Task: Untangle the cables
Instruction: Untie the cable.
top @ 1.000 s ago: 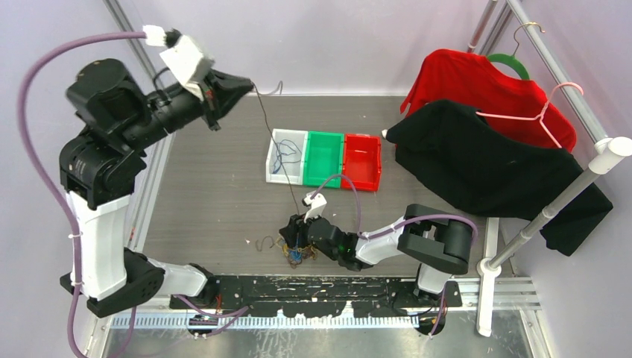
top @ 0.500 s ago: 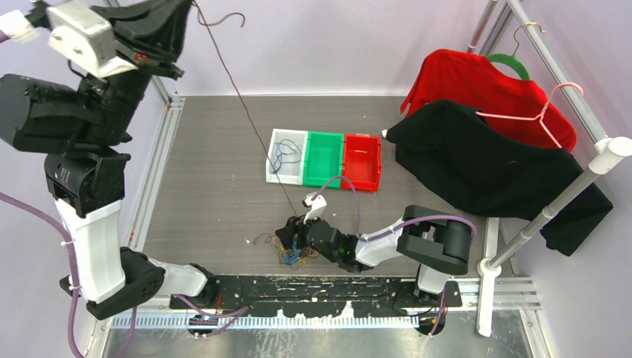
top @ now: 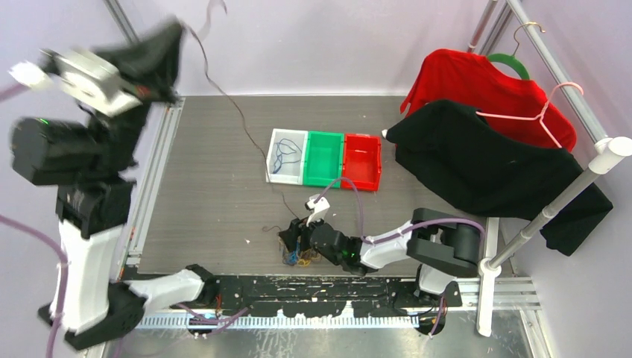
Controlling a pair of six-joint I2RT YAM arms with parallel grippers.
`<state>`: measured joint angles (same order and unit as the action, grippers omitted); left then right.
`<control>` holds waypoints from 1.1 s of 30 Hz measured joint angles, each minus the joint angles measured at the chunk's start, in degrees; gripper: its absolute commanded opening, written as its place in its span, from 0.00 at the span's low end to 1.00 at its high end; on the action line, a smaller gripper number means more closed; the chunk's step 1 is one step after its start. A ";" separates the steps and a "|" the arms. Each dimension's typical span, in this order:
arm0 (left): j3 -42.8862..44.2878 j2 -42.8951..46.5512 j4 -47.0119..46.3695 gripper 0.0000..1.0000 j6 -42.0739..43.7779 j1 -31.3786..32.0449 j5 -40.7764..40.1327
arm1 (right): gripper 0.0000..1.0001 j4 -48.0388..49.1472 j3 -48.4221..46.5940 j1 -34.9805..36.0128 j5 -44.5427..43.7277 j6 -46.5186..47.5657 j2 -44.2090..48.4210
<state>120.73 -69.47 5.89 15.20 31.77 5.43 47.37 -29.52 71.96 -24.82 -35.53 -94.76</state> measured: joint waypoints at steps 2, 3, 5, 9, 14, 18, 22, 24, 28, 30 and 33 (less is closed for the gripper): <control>-14.88 8.50 2.78 0.00 0.26 0.00 -1.46 | 0.70 -2.82 0.42 0.00 -0.24 0.98 2.56; -21.07 12.09 4.31 0.00 0.50 0.00 -2.49 | 0.70 -3.41 0.72 0.00 -0.44 1.51 4.09; -30.62 17.57 6.91 0.00 1.97 0.02 -5.70 | 0.66 -3.76 1.49 0.00 -1.16 3.06 7.82; -43.17 22.69 8.85 0.00 5.60 0.00 -12.81 | 0.58 -4.63 1.88 -0.09 -2.08 5.92 11.63; -52.09 24.50 12.68 0.01 8.94 0.00 -18.27 | 0.12 -7.13 1.88 -0.31 -1.92 8.20 11.87; -55.17 23.39 18.58 0.22 9.75 -0.39 -18.45 | 0.01 -8.68 1.66 -0.55 -1.03 9.29 11.87; -56.41 20.68 29.42 0.46 9.64 -1.33 -9.94 | 0.01 -11.58 0.02 -0.57 0.59 10.40 12.26; -57.13 19.37 35.10 0.55 9.97 -1.55 -3.76 | 0.01 -12.96 -0.83 -0.57 1.75 11.30 13.44; -59.25 18.53 43.78 0.58 11.78 -1.60 7.52 | 0.01 -15.10 -2.27 -0.57 4.92 12.90 16.98; -59.87 18.62 46.75 0.57 12.92 -1.64 13.29 | 0.01 -16.09 -3.06 -0.57 6.78 13.44 18.16; -60.02 18.82 47.58 0.55 13.84 -1.79 17.81 | 0.01 -16.87 -4.09 -0.72 9.81 14.25 18.78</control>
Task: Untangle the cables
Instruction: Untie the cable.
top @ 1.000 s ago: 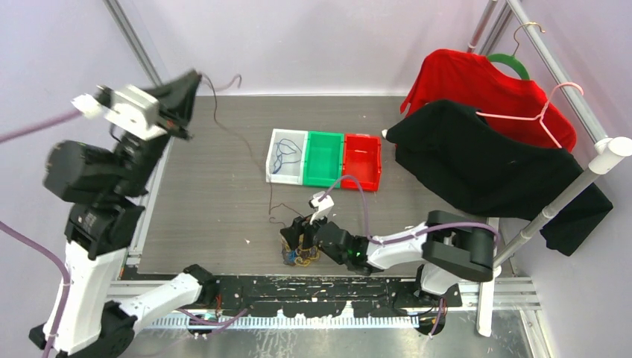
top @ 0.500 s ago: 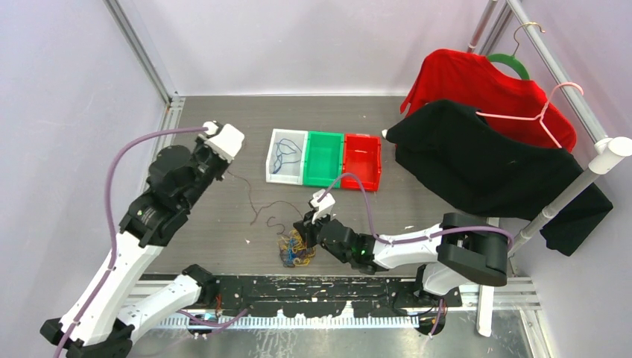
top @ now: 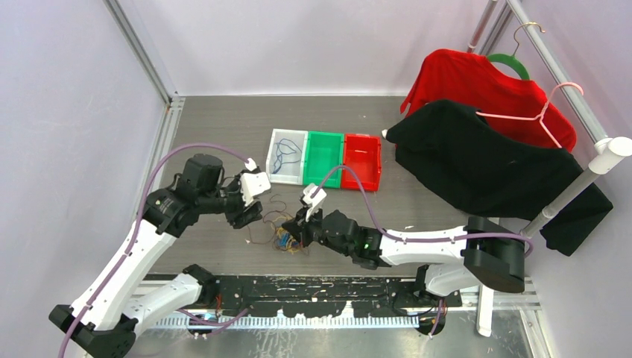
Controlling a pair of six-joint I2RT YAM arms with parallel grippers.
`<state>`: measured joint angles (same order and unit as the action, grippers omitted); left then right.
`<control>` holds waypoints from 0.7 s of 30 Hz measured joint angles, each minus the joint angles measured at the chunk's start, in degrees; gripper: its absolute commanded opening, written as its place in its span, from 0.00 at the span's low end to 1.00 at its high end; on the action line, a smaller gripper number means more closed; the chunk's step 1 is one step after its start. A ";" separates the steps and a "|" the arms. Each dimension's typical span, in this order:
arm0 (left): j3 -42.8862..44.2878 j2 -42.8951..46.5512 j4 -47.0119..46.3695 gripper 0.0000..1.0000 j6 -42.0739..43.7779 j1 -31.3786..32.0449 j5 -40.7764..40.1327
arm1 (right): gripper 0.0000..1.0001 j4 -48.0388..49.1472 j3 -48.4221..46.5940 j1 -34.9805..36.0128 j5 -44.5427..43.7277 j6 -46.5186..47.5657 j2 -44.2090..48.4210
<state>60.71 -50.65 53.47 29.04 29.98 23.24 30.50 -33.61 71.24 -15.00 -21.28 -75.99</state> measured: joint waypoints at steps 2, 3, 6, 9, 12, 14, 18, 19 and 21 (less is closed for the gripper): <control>0.00 0.00 -0.02 0.55 0.48 0.00 3.41 | 0.01 -0.90 -0.70 -0.07 1.97 0.24 0.00; 0.00 -0.07 0.04 0.55 0.94 0.00 4.92 | 0.01 -1.44 -0.96 -0.07 2.84 0.28 0.00; 0.00 -0.61 0.92 0.54 3.02 0.00 10.56 | 0.01 -2.91 -1.95 -0.07 5.01 0.35 -0.11; 0.00 -1.62 3.08 0.53 6.25 0.00 14.10 | 0.01 -3.21 -3.08 -0.07 6.56 0.35 -0.39; 0.00 -2.93 6.43 0.50 10.67 0.00 15.89 | 0.01 -3.21 -4.00 -0.07 7.82 0.31 -0.94; -0.09 -3.63 7.65 0.46 12.48 0.00 16.22 | 0.01 -3.26 -4.74 -0.07 8.81 0.20 -1.73; -1.16 -3.21 6.25 0.33 13.44 0.00 16.24 | 0.01 -3.52 -5.92 -0.07 10.19 0.13 -3.19; -1.46 -3.02 5.57 0.28 13.40 0.00 16.24 | 0.01 -3.65 -6.21 -0.07 10.47 0.13 -3.50; -1.60 -3.02 4.83 0.14 13.33 0.04 16.22 | 0.01 -3.63 -6.54 -0.07 10.86 0.11 -3.89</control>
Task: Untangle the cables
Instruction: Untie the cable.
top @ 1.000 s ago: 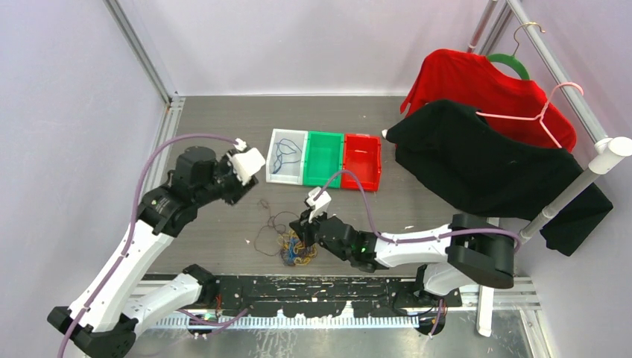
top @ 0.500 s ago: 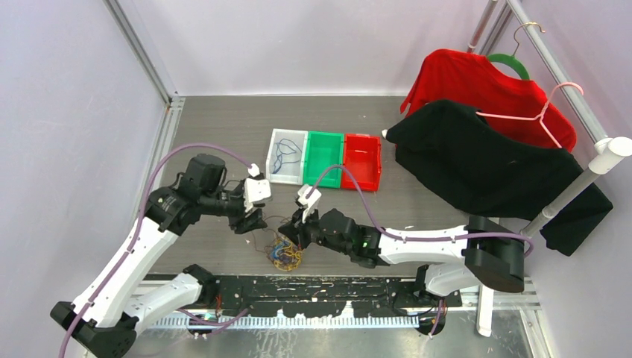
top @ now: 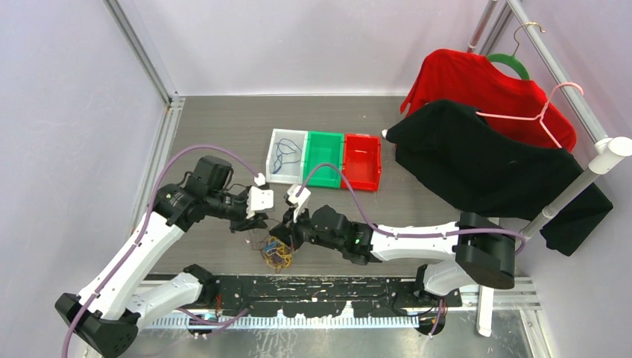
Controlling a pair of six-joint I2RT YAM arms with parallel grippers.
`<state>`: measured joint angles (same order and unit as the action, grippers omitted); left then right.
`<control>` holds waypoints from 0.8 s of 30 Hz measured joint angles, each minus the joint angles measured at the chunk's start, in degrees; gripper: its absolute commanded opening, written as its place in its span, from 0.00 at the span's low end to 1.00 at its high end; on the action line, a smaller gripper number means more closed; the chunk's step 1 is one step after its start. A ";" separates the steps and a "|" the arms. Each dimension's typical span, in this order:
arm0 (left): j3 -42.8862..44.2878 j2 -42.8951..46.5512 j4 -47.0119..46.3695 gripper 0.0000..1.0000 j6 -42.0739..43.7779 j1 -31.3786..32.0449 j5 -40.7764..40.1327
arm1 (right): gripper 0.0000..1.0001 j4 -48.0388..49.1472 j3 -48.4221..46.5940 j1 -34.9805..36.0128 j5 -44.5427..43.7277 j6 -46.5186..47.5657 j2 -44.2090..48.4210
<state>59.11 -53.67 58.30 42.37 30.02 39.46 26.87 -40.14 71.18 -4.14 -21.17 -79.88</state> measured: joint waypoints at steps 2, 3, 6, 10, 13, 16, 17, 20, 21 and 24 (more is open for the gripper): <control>0.00 -0.39 -0.55 0.00 -0.13 0.17 -0.07 | 0.09 0.02 -0.20 0.00 0.24 -0.02 -0.15; 0.00 -0.63 -0.76 0.00 -0.50 0.26 -0.28 | 0.14 0.02 -0.24 0.00 0.22 -0.07 -0.15; 0.00 -1.42 -1.97 0.00 -2.32 0.35 -1.55 | 0.33 0.20 -0.26 -0.02 -0.59 -0.68 -0.15; 0.57 -1.44 -2.32 0.00 -6.05 0.35 -2.40 | 0.41 5.05 1.46 -0.37 -3.82 -2.78 -0.15; 2.45 -1.46 -1.97 0.00 -8.96 0.35 -2.10 | 0.42 7.52 3.43 -0.66 -6.34 -3.78 -0.33; 4.24 -1.44 -1.64 0.00 -10.91 0.35 -1.22 | 0.47 9.25 4.52 -0.83 -8.04 -4.76 -1.07; 4.37 -1.44 -1.66 0.00 -11.47 0.35 -1.18 | 0.48 9.57 4.72 -0.90 -8.37 -4.96 -1.36; 4.37 -1.44 -1.62 0.00 -12.81 0.35 -1.36 | 0.48 10.43 5.14 -0.92 -8.87 -5.33 -2.08; 4.42 -1.42 -1.55 0.00 -13.25 0.35 -1.36 | 0.46 10.93 5.14 -0.92 -9.18 -5.38 -2.49; 5.57 -1.57 -0.66 0.00 -13.94 0.35 -1.27 | 0.39 12.35 5.11 -0.90 -9.99 -5.31 -3.69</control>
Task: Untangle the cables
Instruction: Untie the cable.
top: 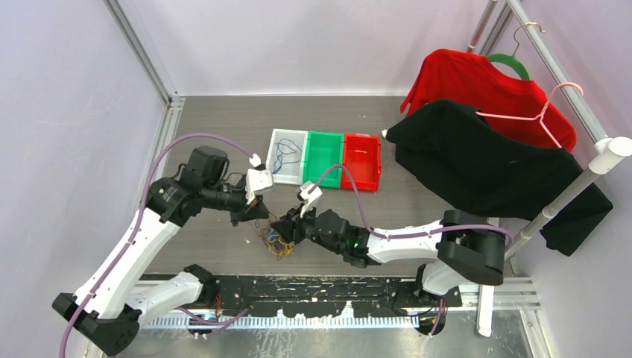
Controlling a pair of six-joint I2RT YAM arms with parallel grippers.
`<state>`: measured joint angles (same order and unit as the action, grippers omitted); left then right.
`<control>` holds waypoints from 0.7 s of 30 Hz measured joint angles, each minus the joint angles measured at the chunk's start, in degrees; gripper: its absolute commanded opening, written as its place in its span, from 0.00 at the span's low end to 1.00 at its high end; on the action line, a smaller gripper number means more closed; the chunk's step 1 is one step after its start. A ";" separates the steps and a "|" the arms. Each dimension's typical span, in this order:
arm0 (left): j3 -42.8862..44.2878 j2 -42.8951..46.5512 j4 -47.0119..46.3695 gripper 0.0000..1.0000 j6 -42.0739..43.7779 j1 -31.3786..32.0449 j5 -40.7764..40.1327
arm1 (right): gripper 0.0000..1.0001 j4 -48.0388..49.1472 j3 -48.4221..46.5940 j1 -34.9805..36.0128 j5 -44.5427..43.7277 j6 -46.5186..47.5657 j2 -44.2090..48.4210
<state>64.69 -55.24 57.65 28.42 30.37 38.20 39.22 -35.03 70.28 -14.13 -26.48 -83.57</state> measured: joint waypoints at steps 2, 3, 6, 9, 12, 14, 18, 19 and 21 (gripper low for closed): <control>1.64 -0.35 0.57 0.00 -0.17 0.00 0.02 | 0.36 0.37 -0.09 -0.02 -0.39 0.09 -0.63; 2.56 -0.55 0.79 0.00 -0.17 0.00 0.04 | 0.36 0.50 -0.13 -0.02 -0.46 0.07 -0.85; 4.22 -0.68 1.53 0.00 -0.15 0.00 0.04 | 0.36 1.07 -0.17 0.00 -0.59 -0.22 -1.70; 6.80 -0.70 2.82 0.00 -0.20 0.00 0.02 | 0.36 2.03 -0.17 0.00 -0.52 -0.74 -2.93; 11.21 -1.36 4.26 0.00 -1.05 0.00 0.07 | 0.41 3.76 -0.17 0.00 -0.55 -1.46 -4.70; 15.19 -2.34 5.01 0.00 -1.66 0.00 0.13 | 0.43 5.11 -0.17 0.00 -0.57 -2.12 -5.73; 22.10 -3.85 6.43 0.00 -3.85 0.00 0.33 | 0.44 8.26 -0.17 0.00 -1.07 -2.62 -6.56; 23.54 -4.17 6.86 0.00 -4.35 0.00 0.44 | 0.44 8.96 -0.17 0.00 -1.27 -2.69 -6.58; 26.40 -4.74 7.28 0.00 -5.55 0.00 0.90 | 0.46 10.10 -0.17 0.00 -1.66 -2.75 -6.58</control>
<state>91.09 -59.99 64.93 22.87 30.37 39.09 49.32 -35.20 70.28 -15.79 -29.23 -90.15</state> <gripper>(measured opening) 0.007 0.434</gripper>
